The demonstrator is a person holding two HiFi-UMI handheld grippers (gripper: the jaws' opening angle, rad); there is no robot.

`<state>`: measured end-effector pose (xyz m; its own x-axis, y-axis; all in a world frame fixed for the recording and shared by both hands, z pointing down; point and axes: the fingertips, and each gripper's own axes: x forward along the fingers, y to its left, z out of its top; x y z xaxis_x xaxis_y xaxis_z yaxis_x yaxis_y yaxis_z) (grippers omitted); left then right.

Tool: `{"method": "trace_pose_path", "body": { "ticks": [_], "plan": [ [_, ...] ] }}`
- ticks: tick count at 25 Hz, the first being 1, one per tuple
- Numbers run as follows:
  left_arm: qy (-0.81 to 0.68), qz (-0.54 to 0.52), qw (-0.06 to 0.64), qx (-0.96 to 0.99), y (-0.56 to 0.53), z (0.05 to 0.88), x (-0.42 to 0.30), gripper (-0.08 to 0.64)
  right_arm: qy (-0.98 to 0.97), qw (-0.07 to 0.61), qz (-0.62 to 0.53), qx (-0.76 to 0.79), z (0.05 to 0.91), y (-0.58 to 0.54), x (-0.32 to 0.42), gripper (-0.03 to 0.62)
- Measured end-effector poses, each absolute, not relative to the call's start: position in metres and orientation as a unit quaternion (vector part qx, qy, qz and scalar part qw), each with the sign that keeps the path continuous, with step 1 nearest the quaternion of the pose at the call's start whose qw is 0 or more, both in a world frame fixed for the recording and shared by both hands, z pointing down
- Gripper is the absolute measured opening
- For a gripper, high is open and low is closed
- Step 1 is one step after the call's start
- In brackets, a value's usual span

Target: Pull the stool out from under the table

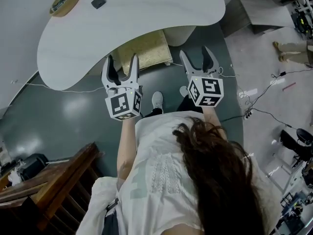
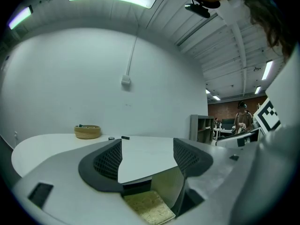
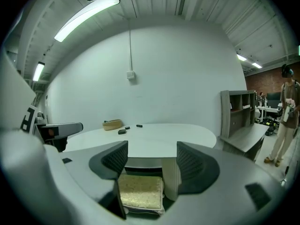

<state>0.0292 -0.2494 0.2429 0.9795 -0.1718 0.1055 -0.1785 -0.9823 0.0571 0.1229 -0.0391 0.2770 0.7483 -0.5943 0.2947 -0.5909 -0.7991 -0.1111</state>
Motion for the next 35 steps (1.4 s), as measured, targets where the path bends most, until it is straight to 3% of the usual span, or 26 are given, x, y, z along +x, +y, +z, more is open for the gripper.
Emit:
{"method": "trace_pose_path", "body": {
  "ticks": [16, 27, 35],
  "plan": [
    [-0.112, 0.101, 0.044, 0.988, -0.264, 0.296, 0.046, 0.339, 0.362, -0.015, -0.204, -0.909, 0.32, -0.065, 0.148, 0.33],
    [-0.137, 0.146, 0.005, 0.98, -0.325, 0.464, 0.072, 0.339, 0.386, -0.033, -0.245, -0.889, 0.486, -0.118, 0.198, 0.33],
    [-0.165, 0.192, 0.057, 0.966, -0.335, 0.61, 0.034, 0.339, 0.361, -0.029, -0.279, -0.889, 0.617, -0.119, 0.192, 0.33]
  ]
}}
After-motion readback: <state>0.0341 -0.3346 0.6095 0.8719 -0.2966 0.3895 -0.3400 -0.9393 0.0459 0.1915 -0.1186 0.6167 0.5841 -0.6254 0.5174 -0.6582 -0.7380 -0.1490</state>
